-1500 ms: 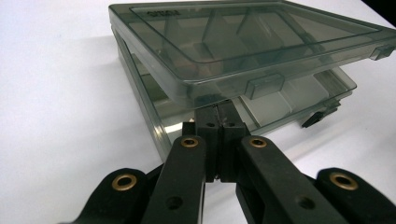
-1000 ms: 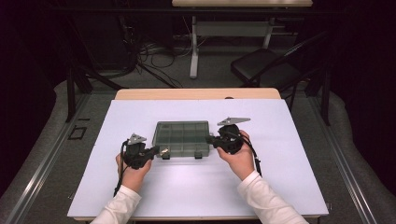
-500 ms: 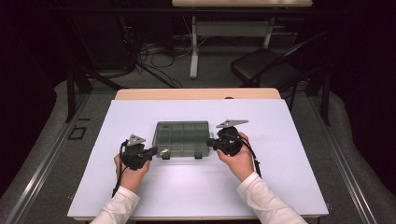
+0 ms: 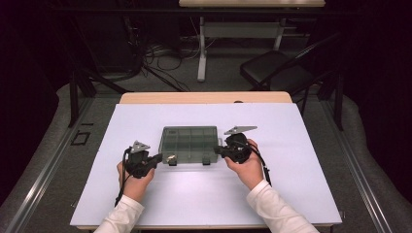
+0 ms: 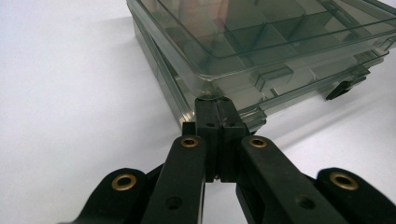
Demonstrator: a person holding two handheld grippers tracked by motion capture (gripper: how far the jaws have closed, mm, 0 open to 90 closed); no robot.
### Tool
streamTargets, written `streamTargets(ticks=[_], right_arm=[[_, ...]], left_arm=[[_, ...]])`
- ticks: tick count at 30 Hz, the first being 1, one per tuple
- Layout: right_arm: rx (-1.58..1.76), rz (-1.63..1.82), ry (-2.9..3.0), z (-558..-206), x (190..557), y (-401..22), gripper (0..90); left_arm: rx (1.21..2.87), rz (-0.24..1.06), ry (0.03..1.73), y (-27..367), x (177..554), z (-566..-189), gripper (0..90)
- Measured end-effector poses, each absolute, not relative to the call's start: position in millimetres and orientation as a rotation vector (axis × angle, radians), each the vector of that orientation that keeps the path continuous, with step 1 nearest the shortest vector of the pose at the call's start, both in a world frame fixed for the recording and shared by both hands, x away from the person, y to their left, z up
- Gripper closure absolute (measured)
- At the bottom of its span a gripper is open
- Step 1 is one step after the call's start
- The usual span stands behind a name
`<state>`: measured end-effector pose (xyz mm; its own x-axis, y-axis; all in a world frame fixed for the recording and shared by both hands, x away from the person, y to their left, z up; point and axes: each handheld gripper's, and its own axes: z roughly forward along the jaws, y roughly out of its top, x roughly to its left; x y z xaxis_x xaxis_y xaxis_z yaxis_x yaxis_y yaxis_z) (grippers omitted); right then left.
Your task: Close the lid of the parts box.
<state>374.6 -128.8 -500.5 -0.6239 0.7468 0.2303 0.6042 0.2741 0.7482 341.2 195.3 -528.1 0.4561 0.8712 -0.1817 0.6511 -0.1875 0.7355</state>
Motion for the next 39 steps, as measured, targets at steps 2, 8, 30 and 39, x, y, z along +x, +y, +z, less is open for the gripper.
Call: streamTargets(ticks=[2, 8, 30, 39], right_arm=[[1.271, 1.274, 2.368, -501, 375, -129, 90.0], [1.274, 1.270, 2.374, -501, 375, -130, 90.0], [1.297, 1.239, 2.386, -507, 376, -130, 90.0], [1.300, 1.235, 2.385, -510, 376, -132, 90.0]], left_arm=[[1.927, 0.350, 1.279, 197, 341, -527, 89.8], [1.915, 0.344, 1.290, 202, 339, -524, 89.8], [1.890, 0.374, 1.267, 204, 338, -518, 89.9], [1.876, 0.383, 1.259, 201, 341, -516, 89.9]])
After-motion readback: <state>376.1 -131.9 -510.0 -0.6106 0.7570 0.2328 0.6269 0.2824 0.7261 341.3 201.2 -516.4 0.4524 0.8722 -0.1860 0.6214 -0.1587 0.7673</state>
